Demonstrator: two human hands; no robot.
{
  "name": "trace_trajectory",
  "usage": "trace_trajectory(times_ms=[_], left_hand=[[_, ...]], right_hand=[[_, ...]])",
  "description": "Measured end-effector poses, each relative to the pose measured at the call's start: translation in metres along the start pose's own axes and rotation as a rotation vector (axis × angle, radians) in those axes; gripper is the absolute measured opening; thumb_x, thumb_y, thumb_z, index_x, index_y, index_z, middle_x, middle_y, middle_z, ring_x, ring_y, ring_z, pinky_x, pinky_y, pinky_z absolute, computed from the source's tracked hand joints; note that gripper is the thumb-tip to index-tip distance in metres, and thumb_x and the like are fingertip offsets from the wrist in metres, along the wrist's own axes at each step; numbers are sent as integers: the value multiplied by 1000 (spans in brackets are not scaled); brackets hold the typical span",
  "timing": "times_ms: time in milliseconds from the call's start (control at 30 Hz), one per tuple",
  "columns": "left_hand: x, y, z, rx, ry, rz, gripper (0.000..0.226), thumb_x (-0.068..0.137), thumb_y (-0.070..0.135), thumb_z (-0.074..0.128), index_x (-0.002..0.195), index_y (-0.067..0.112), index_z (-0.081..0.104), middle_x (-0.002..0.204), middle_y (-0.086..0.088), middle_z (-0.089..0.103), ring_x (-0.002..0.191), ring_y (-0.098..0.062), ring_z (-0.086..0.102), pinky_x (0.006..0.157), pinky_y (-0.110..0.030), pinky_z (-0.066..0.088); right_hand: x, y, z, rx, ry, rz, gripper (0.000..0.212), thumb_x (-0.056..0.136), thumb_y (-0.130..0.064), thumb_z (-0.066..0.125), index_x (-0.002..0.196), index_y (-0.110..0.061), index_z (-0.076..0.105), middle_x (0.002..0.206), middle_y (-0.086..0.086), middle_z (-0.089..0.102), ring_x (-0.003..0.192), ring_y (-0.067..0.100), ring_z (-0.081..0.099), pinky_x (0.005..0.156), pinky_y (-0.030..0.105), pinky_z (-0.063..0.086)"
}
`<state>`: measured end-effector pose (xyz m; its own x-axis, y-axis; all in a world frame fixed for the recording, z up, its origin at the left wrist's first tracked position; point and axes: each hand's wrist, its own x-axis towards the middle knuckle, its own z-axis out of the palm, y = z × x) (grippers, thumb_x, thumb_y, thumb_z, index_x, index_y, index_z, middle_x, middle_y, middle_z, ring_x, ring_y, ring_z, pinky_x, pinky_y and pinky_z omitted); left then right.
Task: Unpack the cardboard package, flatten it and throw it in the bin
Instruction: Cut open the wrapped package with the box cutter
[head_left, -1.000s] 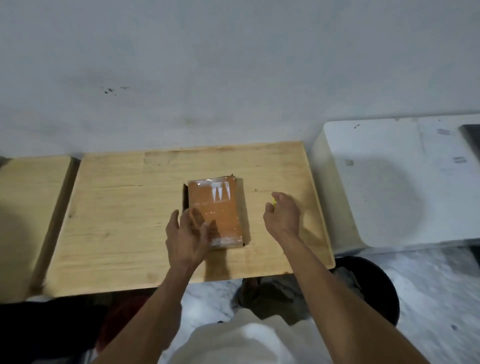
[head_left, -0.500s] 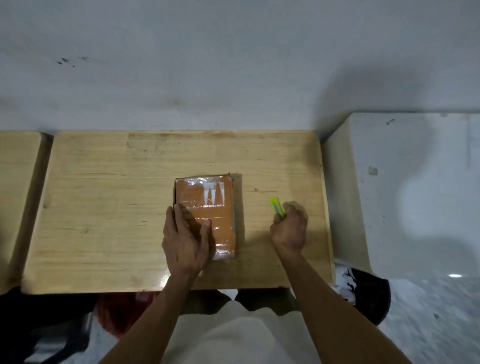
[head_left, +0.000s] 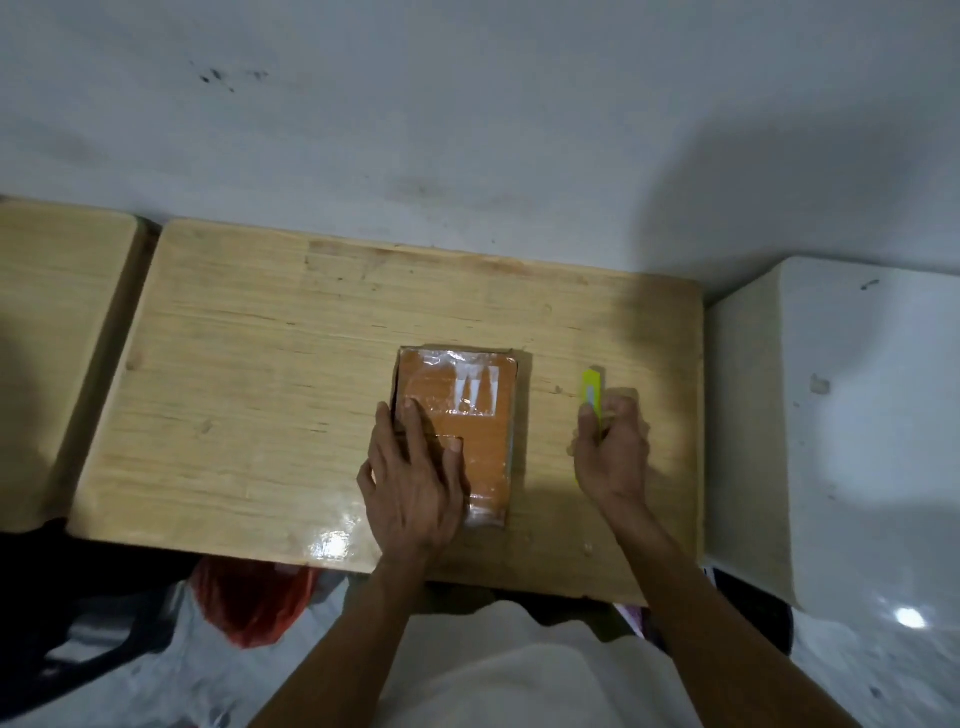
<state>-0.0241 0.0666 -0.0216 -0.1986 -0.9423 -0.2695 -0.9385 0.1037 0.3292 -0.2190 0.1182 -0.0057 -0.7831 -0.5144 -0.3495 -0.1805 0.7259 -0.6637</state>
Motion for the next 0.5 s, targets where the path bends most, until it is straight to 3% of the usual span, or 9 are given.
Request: trace_trajectory(times_ms=[67, 133, 267, 333, 400, 500], left_hand=[[0, 1, 1, 10, 17, -4, 72, 100, 58, 32, 159, 23, 9, 164, -15, 13, 144, -36, 29, 111, -56, 32], [0, 1, 2, 16, 21, -13, 72, 100, 59, 31, 159, 23, 9, 164, -15, 13, 144, -36, 28, 111, -56, 32], [0, 1, 2, 17, 16, -22, 72, 100, 59, 32, 159, 24, 9, 164, -14, 12, 144, -36, 29, 110, -56, 34], [1, 1, 3, 16, 13, -19, 73, 100, 60, 33, 159, 25, 9, 164, -13, 11, 144, -35, 29, 111, -56, 34], [1, 2, 4, 27, 10, -23, 77, 97, 65, 32, 158, 24, 9, 165, -12, 10, 146, -34, 26, 112, -56, 30], [-1, 4, 3, 62, 12, -35, 94, 88, 80, 34, 158, 22, 11, 165, -15, 8, 149, -33, 20, 112, -57, 28]], right_hand=[[4, -19, 0, 256, -80, 45, 15, 99, -32, 53, 109, -22, 49, 76, 5, 65, 44, 12, 55, 46, 26, 45], [9, -38, -1, 450, -216, 104, 11, 99, -26, 55, 109, -24, 51, 84, 7, 64, 44, 13, 51, 44, 27, 44], [18, -70, -8, 656, -589, 38, 37, 94, 3, 54, 125, -16, 54, 110, 6, 65, 71, 20, 63, 63, 36, 54], [19, -77, -7, 641, -702, -31, 41, 94, 7, 52, 127, -18, 53, 120, 8, 65, 85, 22, 68, 74, 37, 58], [20, -79, -4, 598, -700, -86, 37, 95, 5, 53, 117, -24, 56, 116, 12, 68, 87, 23, 69, 76, 39, 59], [20, -75, -2, 501, -607, -139, 25, 95, 0, 56, 102, -24, 60, 102, 27, 68, 75, 26, 64, 73, 45, 55]])
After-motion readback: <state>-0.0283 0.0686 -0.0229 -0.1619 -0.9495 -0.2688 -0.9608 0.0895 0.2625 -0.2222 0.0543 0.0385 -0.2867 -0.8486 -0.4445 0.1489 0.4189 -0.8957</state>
